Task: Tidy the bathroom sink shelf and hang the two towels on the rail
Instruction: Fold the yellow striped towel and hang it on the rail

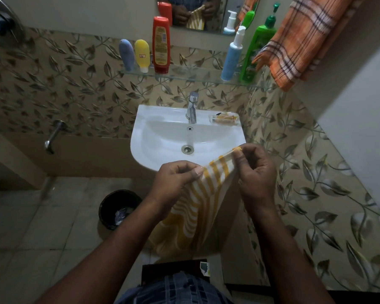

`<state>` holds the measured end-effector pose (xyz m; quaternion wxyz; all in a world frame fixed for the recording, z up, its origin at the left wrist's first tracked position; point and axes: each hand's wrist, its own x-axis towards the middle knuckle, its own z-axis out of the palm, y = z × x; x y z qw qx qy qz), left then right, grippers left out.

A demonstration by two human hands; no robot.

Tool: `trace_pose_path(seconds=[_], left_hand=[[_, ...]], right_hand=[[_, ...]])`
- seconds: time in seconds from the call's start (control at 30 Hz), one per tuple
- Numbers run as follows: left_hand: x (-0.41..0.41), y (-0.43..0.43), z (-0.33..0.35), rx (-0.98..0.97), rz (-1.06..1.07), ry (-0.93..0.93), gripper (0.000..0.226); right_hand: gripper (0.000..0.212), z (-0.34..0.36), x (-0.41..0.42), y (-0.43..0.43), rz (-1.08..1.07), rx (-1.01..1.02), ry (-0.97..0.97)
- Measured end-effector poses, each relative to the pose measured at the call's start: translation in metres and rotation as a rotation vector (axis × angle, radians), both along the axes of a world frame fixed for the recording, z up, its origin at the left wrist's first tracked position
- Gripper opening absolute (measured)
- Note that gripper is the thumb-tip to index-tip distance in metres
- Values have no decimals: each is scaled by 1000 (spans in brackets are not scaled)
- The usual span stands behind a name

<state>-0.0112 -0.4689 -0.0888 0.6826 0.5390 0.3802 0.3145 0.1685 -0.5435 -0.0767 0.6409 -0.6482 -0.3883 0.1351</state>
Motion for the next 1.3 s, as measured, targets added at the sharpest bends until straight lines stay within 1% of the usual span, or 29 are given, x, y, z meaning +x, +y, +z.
trace_pose_path(seconds=[0.07,0.13,0.17,0.23,0.3,0.33,0.4,0.47,0.57,0.63,0.67,0.73,0.77,0.83,0.87,0.93,0.97,1.0,1.1,1.2,1.3], left_hand=[[2,0,2,-22,-5,11,14],[4,-1,2,35,23,69,12],[5,-1,1,67,47,93,11],[6,-1,-3,149,92,142,10],[8,-1,-7,291,120,202,10],[9,-2,-9,372,128,226,12],[12,-3,-11,505,130,271,18],[14,-5,-14,610,118,319,22],[13,-6,-19,747,82,363,22],[9,-2,-23,797,32,364,21],[6,1,-26,805,5,365,21],[1,6,-31,809,-37,367,21],[0,7,-33,809,-55,365,20],[0,6,-35,782,-74,330,19],[-1,5,-35,721,-78,288,18],[-3,7,-35,511,-107,193,16],[-6,9,-36,420,-141,169,19],[-9,11,-38,371,-177,164,23],[-18,13,-45,350,-212,151,20],[-22,14,-47,349,-176,141,17],[-23,14,-46,402,-128,117,14]], right_hand=[[5,-1,1,1,-42,-21,-14],[11,-1,0,1,-87,-59,-101],[16,-1,-1,0,-104,-75,-188],[24,-3,-4,-1,-107,-114,-429],[27,-6,-8,-2,-111,-168,-618],[27,-8,-10,-1,-121,-185,-650],[30,-11,-15,0,-122,-208,-640],[36,-12,-20,1,-61,-223,-652],[33,-14,-21,1,150,-272,-686],[35,-15,-17,-1,298,-343,-628],[33,-14,-13,-2,354,-387,-578],[21,-14,-5,-1,437,-488,-508],[15,-14,-1,0,458,-528,-504],[10,-16,4,1,436,-552,-528],[10,-16,5,1,405,-543,-538],[9,-15,7,2,336,-491,-551],[8,-14,10,1,300,-455,-552],[8,-14,13,1,264,-422,-546],[8,-14,17,-3,155,-367,-518],[9,-13,17,-5,69,-346,-477],[11,-12,17,-5,16,-320,-440]])
